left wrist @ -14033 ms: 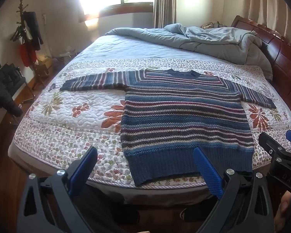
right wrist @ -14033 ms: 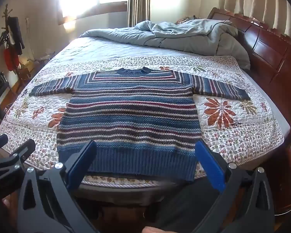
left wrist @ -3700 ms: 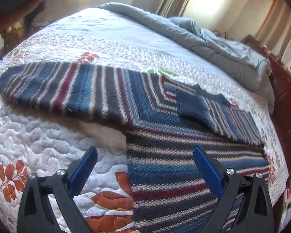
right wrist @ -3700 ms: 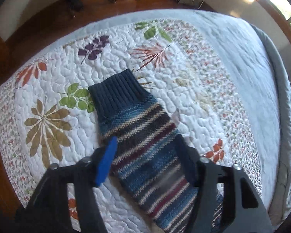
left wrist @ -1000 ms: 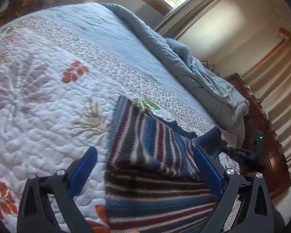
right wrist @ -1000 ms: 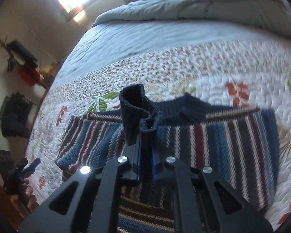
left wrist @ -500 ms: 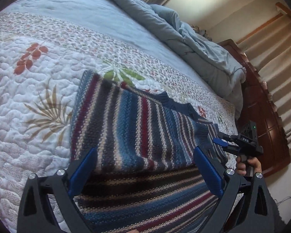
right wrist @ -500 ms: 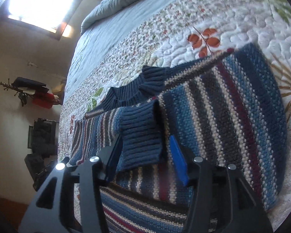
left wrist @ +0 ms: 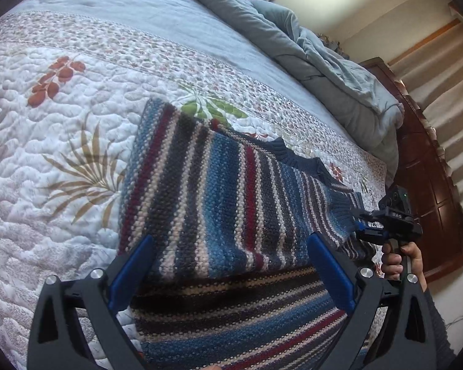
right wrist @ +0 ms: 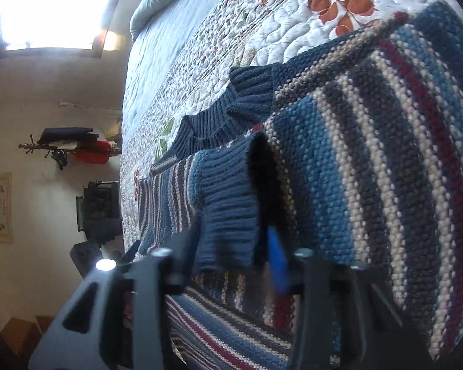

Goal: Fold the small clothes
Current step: 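Carry the cuff with the right tool across the sweater body, folding the sleeve over, then lower the cuff onto the folded sleeve and open the right tool, then move both tools to the ribbed hem of the sweater, then close both tools on the ribbed hem, then lift the hem with both tools and carry it over the body toward the collar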

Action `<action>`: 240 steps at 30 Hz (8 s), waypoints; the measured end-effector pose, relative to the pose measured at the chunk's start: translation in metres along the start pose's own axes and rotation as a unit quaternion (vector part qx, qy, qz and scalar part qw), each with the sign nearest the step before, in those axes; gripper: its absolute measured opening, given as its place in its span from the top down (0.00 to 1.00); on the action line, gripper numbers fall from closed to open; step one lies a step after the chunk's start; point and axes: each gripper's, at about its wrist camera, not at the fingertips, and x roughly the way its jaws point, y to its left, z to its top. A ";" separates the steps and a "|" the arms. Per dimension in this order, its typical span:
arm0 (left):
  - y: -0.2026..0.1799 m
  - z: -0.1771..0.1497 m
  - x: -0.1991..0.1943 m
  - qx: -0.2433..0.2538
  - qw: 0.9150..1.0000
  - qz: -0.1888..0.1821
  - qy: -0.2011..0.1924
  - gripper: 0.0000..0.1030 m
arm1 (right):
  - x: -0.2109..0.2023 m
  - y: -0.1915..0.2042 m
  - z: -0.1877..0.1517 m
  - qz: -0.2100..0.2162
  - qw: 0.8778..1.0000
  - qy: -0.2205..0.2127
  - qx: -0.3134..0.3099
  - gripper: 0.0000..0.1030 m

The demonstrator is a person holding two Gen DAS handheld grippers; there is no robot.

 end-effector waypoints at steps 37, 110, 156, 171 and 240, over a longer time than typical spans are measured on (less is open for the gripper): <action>-0.022 -0.006 0.023 0.015 0.999 -0.022 0.023 0.04 | -0.072 0.007 -0.008 -0.115 0.982 -0.120 -0.095 0.83; -0.213 -0.260 -0.159 0.236 0.934 0.246 -0.110 0.04 | -0.166 0.057 -0.335 -0.130 0.949 -0.207 -0.201 0.20; -0.036 -0.313 -0.090 -0.165 0.976 -0.031 0.138 0.04 | -0.163 -0.092 -0.422 -0.074 0.993 -0.086 0.030 0.27; -0.028 -0.320 -0.076 -0.178 0.973 -0.015 0.148 0.18 | -0.140 -0.111 -0.417 -0.077 0.993 -0.055 0.073 0.30; -0.082 -0.104 -0.114 -0.063 0.996 -0.060 -0.018 0.91 | -0.193 0.034 -0.227 -0.008 0.984 -0.160 -0.075 0.93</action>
